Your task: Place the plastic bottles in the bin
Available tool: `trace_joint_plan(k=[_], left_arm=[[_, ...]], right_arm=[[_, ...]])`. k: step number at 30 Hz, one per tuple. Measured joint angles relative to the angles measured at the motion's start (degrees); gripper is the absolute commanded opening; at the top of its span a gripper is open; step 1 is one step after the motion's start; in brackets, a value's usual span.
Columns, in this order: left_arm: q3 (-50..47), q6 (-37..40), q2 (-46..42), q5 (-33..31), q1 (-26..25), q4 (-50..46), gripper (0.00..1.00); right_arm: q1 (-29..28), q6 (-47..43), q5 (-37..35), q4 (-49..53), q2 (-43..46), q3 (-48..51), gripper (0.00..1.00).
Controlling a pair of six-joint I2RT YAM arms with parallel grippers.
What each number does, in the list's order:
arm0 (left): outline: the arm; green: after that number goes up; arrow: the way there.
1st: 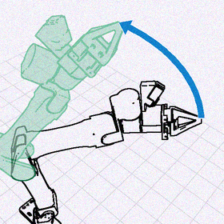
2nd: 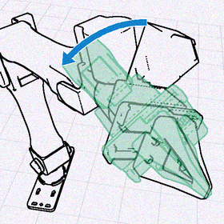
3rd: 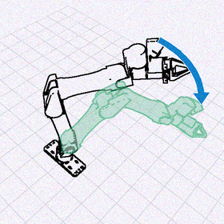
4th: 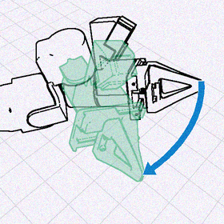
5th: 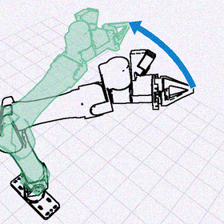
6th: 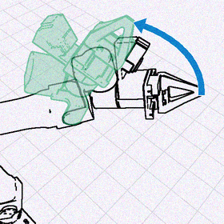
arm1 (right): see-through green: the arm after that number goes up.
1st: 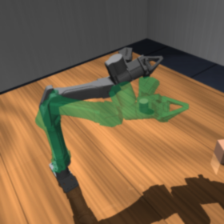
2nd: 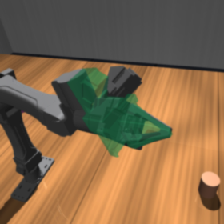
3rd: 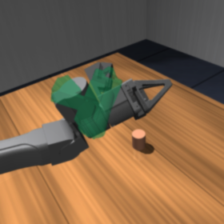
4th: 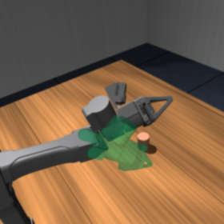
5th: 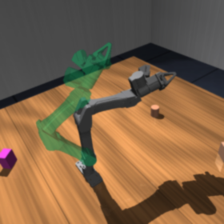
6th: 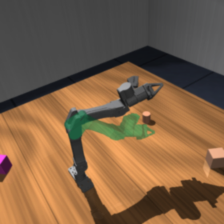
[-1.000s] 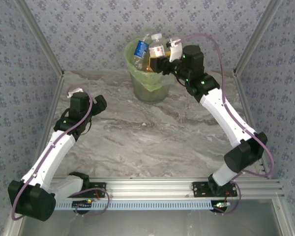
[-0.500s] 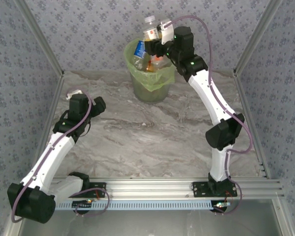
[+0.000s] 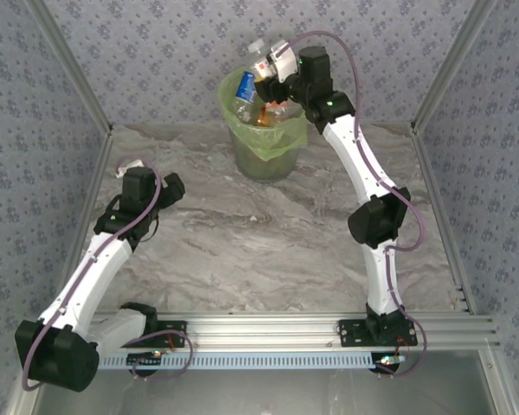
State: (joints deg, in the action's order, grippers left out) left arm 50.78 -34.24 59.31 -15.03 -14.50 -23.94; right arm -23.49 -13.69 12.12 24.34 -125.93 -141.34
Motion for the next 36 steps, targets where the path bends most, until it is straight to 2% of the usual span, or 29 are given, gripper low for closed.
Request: trace_joint_plan(k=[3, 5, 11, 17, 20, 29, 32, 36], left_arm=[[0.0, -0.4, 1.2, 0.1, 0.0, 0.0, 0.99], [0.0, -0.4, 1.6, 0.2, 0.1, -0.1, 0.99], [0.0, -0.4, 1.6, 0.2, 0.2, -0.1, 0.99], [0.0, -0.4, 1.6, 0.2, 0.2, 0.0, 0.99], [0.0, -0.4, 1.7, 0.4, 0.3, 0.1, 0.99], [0.0, -0.8, 2.5, 0.6, 0.3, 0.1, 0.99], [0.0, -0.4, 2.5, 0.2, 0.3, 0.1, 0.99], [0.0, 1.4, 2.5, -1.0, 1.6, 0.1, 0.99]], right_arm=[[-0.1, -0.6, 0.2, 1.4, -2.9, -2.8, 0.43], [-0.2, -0.8, 0.2, 2.4, -4.0, -3.5, 0.48], [-0.8, -1.7, 0.9, 7.0, -4.5, -4.4, 0.7], [-1.6, -3.6, 0.8, 10.8, -4.3, -5.6, 0.81], [-1.8, -4.0, 0.8, 12.7, -4.0, -5.6, 0.95], [-1.8, -4.0, 1.2, 14.9, 0.4, -3.7, 0.99], [-1.8, -2.9, 0.5, 13.3, 6.1, 3.4, 0.99], [-1.8, -0.7, -1.9, 5.9, 17.9, 21.5, 0.99]])
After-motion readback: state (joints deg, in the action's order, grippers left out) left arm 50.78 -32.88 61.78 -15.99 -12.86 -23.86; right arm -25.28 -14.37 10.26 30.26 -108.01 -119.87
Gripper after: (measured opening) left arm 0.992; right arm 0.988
